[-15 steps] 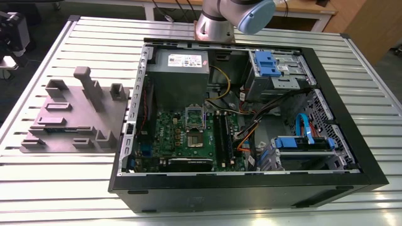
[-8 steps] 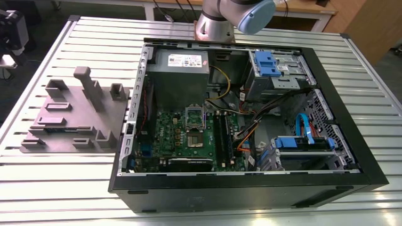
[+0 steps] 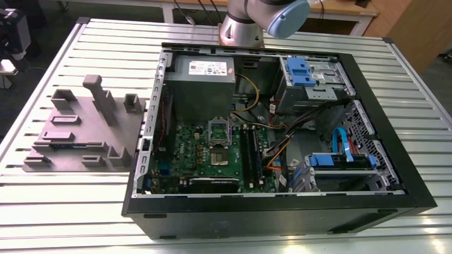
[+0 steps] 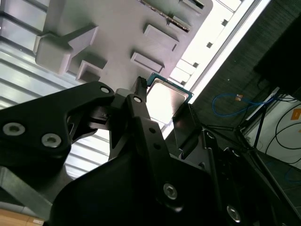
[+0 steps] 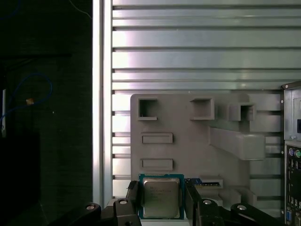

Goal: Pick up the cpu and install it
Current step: 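Pick up the cpu and move it towards the insertion slot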

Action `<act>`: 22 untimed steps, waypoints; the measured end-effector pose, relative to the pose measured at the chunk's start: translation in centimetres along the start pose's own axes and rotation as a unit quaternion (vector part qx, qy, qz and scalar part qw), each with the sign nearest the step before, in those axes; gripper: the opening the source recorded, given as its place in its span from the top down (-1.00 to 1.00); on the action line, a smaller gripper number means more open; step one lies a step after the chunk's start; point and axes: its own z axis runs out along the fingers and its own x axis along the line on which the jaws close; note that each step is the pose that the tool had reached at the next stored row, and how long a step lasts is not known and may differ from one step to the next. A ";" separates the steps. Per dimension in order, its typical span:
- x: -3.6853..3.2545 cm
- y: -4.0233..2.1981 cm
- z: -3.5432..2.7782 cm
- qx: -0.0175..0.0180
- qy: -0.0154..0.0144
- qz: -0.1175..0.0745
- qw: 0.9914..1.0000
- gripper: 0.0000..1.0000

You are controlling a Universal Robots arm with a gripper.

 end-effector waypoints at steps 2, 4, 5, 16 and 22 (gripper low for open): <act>0.00 0.01 -0.15 0.000 0.000 0.000 1.000 0.06; 0.00 0.01 -0.32 0.000 0.000 0.000 1.000 0.06; 0.00 0.01 -0.39 0.000 0.000 0.000 1.000 0.06; 0.01 0.03 -1.23 0.000 0.000 0.000 1.000 0.06; 0.02 0.05 -1.79 0.000 0.000 0.000 1.000 0.06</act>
